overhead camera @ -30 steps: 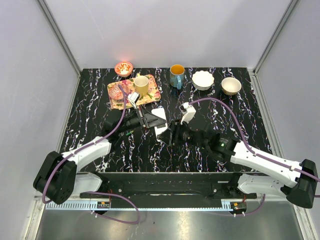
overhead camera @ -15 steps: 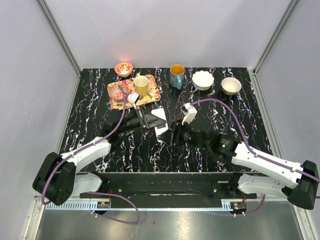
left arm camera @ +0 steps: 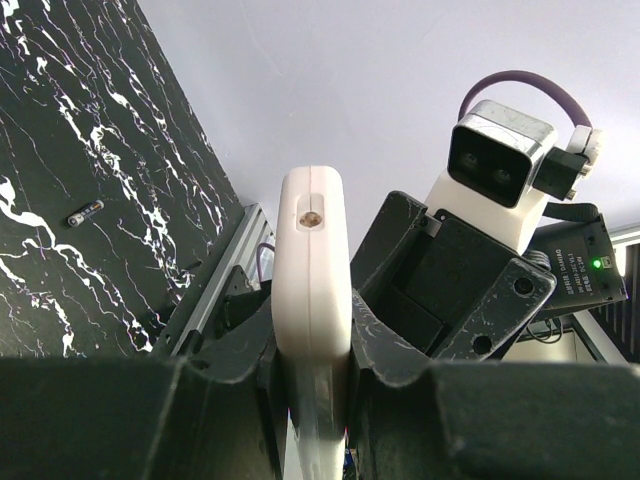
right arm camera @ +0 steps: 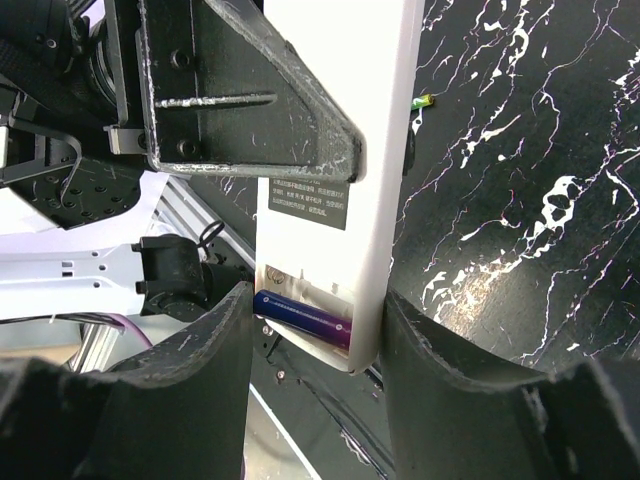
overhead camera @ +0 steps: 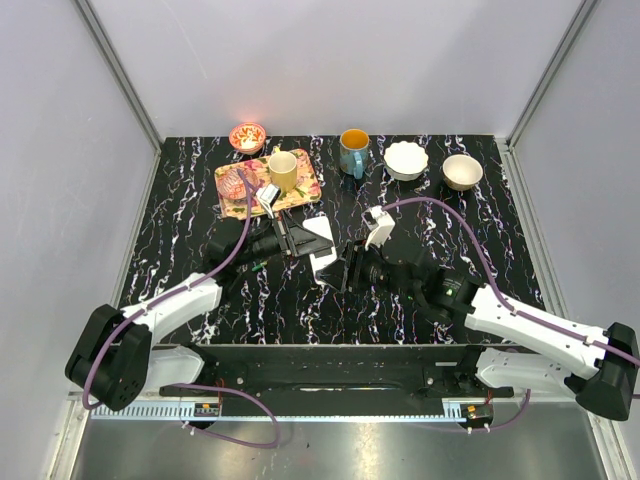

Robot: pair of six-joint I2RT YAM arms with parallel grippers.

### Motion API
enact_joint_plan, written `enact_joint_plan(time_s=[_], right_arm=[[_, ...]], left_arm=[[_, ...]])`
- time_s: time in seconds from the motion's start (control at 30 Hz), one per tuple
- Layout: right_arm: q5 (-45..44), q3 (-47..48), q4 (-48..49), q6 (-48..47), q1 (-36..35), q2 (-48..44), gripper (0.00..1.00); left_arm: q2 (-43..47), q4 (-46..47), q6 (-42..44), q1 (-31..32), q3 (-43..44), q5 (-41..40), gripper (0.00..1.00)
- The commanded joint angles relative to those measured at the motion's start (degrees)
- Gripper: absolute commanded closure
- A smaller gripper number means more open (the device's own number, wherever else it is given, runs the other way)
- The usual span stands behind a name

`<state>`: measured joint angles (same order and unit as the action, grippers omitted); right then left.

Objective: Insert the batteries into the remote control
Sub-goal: Load the battery into the remote control.

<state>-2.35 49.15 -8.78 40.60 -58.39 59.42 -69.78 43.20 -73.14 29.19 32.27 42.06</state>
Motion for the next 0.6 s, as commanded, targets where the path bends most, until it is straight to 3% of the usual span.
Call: enact_joint_plan(time_s=[0.0,0.2,0.57], right_arm=[[2.2,0.2,-4.0,-2.3,0.5,-0.2,0.79],[3.7,0.7,-4.0,-2.6,0.5,0.6,1.0],[5.5,1.8,-5.7,-3.7,0.4,2.5,1.0]], left_arm=[[1.1,5.4,-1.7,-1.0,3.8,0.7,1.0],[1.0,5.5,-1.9,-1.1,3.9,0.7,1.0],[0.4,6.5,-3.1,-1.3,4.5,1.3,1.0]])
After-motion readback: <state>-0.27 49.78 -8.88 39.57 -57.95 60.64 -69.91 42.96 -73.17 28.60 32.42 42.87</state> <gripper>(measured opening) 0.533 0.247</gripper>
